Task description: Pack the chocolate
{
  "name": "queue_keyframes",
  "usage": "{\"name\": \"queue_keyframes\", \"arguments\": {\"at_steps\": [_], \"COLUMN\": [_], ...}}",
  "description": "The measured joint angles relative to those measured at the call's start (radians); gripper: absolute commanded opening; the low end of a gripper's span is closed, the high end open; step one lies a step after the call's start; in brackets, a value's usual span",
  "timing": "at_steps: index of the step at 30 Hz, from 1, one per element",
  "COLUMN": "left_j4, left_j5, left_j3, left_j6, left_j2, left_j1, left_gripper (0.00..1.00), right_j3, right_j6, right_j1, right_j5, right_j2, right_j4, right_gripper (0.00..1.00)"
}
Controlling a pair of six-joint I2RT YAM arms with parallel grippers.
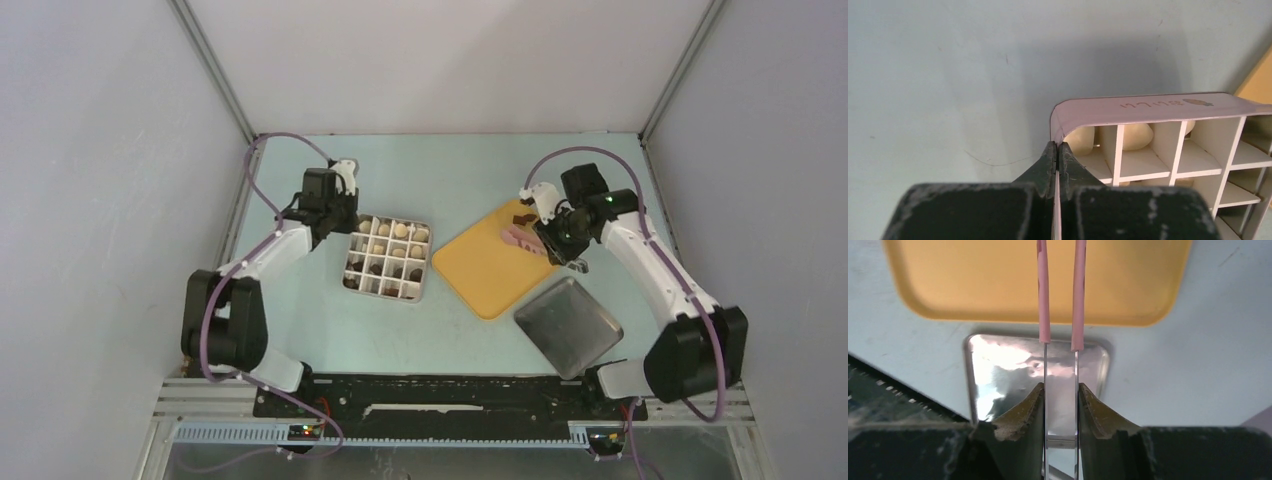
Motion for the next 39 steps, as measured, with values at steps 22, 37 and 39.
{"name": "queue_keyframes", "arguments": {"at_steps": [22, 37, 39], "left_j4": [-0.152, -0.196, -0.192], "left_j5": [0.19, 0.246, 0.253], "left_j3": [0.063, 0.072, 0.059], "left_j6": [-0.066, 0.021, 0.027], "left_j2": [0.19, -0.154, -0.182], "left_j1": [0.095, 0.096, 0.096], "left_gripper": [0.57, 0.6, 0.6], "right_j3": [0.124, 0.219, 0.215], "right_j6": [-0.013, -0.04, -0.045], "right_j1": [-0.089, -0.117, -0.118], "right_j5": [0.105, 0.031, 0.039], "right_j2": [0.292, 0.411, 0.409], "right_j4": [0.183, 0.053, 0.047], "right_gripper": [0.34, 0.27, 0.2]}}
